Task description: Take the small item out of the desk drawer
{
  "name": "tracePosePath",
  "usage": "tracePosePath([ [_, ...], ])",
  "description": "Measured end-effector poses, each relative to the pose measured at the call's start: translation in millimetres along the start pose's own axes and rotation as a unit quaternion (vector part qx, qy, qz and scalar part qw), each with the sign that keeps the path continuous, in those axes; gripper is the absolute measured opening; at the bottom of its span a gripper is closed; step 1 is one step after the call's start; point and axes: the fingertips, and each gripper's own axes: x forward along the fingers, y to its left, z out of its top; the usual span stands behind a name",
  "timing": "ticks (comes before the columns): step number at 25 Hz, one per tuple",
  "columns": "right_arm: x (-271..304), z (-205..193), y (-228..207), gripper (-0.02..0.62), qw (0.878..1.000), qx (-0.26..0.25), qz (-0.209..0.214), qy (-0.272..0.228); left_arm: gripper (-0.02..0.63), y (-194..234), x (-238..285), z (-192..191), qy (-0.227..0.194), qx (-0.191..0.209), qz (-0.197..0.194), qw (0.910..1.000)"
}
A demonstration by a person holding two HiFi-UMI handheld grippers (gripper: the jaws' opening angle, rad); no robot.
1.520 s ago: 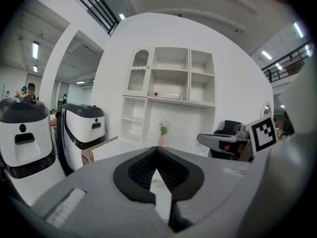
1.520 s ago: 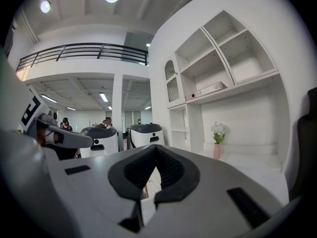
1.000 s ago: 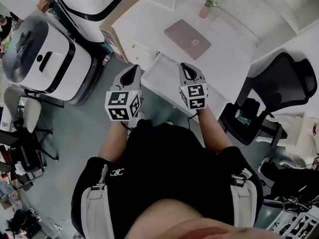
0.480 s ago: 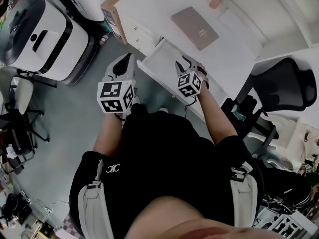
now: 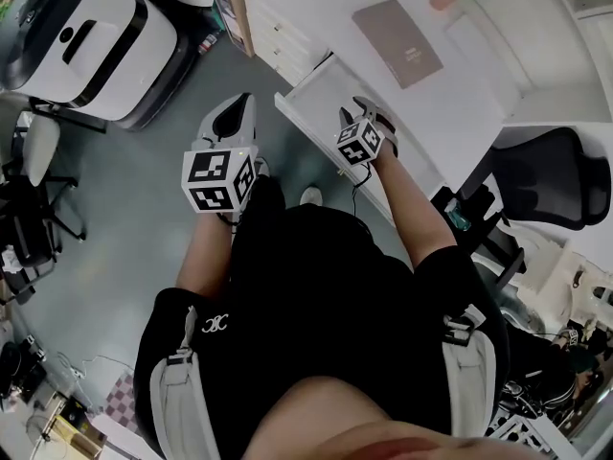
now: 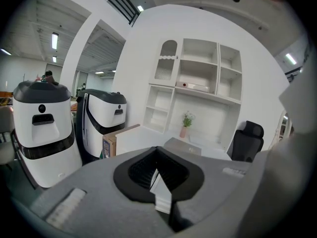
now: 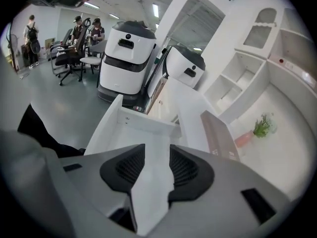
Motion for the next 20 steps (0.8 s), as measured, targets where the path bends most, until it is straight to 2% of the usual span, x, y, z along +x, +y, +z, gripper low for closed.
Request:
tracePosePath([
  [2, 12, -5, 2, 0.141, 1.0, 0.02, -0.001, 0.01, 0.014, 7, -1, -4, 0.005, -0.003, 0.004, 1.0],
  [5, 25, -9, -2, 0.141, 0.997, 0.078, -0.015, 0.013, 0.014, 16, 0, -10, 0.013, -0.005, 0.009, 0.9999],
  [9, 42, -14, -17, 0.146, 0.984, 0.172, -0.043, 0.013, 0.014, 31, 6, -15, 0.027, -0.007, 0.012, 0.9995],
  [13, 59, -21, -29, 0.158, 0.962, 0.261, -0.073, 0.014, 0.014, 45, 15, -18, 0.039, -0.005, 0.011, 0.9992],
  [17, 84, -32, -37, 0.164, 0.931, 0.353, -0.096, 0.017, 0.014, 60, 29, -25, 0.054, -0.005, 0.008, 0.9985],
  [20, 102, -41, -39, 0.164, 0.914, 0.391, -0.106, 0.028, 0.014, 68, 39, -33, 0.07, -0.003, 0.003, 0.9975],
])
